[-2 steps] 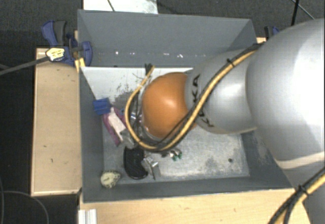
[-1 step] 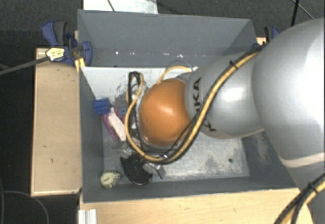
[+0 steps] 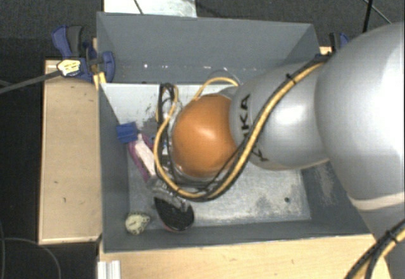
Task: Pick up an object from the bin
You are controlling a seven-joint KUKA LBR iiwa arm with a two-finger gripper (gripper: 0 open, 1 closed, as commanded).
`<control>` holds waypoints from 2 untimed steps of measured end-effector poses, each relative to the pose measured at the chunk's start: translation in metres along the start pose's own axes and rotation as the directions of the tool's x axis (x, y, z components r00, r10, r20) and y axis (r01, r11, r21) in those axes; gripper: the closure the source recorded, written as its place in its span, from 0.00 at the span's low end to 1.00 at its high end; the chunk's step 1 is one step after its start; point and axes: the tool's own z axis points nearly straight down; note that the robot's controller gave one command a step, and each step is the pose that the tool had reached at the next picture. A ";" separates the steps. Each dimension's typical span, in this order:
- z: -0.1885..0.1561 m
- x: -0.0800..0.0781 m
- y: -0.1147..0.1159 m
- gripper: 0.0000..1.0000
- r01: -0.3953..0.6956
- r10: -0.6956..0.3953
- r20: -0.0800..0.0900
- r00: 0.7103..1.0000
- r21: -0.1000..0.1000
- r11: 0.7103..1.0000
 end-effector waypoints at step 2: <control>0.011 0.028 -0.014 0.00 0.135 -0.136 -0.035 0.990 -0.020 0.991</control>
Offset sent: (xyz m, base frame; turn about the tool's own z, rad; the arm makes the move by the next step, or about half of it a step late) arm 0.0000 0.0000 0.0000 0.0000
